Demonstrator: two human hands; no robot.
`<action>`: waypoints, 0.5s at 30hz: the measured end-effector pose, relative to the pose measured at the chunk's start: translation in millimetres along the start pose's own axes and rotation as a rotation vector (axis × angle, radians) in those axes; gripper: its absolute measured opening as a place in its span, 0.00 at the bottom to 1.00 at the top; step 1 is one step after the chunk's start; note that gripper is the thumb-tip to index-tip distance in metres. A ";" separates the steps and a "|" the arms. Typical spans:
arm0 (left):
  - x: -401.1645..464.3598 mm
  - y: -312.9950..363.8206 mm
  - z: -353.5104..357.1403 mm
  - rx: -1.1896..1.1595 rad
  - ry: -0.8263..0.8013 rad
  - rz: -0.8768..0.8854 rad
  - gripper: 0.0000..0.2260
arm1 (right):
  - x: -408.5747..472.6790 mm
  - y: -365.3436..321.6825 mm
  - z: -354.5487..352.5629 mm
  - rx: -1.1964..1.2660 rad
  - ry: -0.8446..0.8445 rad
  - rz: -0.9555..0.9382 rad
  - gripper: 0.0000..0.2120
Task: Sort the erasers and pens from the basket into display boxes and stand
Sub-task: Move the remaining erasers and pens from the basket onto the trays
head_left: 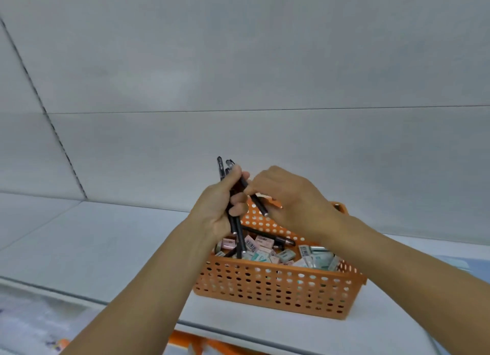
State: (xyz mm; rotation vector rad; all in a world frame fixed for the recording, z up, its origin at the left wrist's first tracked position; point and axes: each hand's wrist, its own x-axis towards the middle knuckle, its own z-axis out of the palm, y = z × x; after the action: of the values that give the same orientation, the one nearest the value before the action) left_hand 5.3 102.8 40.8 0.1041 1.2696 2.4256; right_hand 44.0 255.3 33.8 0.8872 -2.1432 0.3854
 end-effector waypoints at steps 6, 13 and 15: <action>-12.8 34.7 -47.0 -0.123 0.283 0.125 0.14 | 12.6 0.2 31.2 -0.041 -0.493 0.171 0.13; -18.5 32.8 -58.2 -0.292 0.293 0.083 0.13 | 19.5 -15.6 94.0 -0.110 -1.098 0.089 0.17; -17.0 30.6 -59.2 -0.311 0.281 0.074 0.13 | 24.0 -15.5 98.7 -0.110 -1.126 0.084 0.16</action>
State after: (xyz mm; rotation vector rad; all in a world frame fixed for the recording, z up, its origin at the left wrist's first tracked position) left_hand -3.3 35.0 32.7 -0.2904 0.9914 2.7413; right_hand -9.7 181.5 -13.2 1.0871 -3.1718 -0.2941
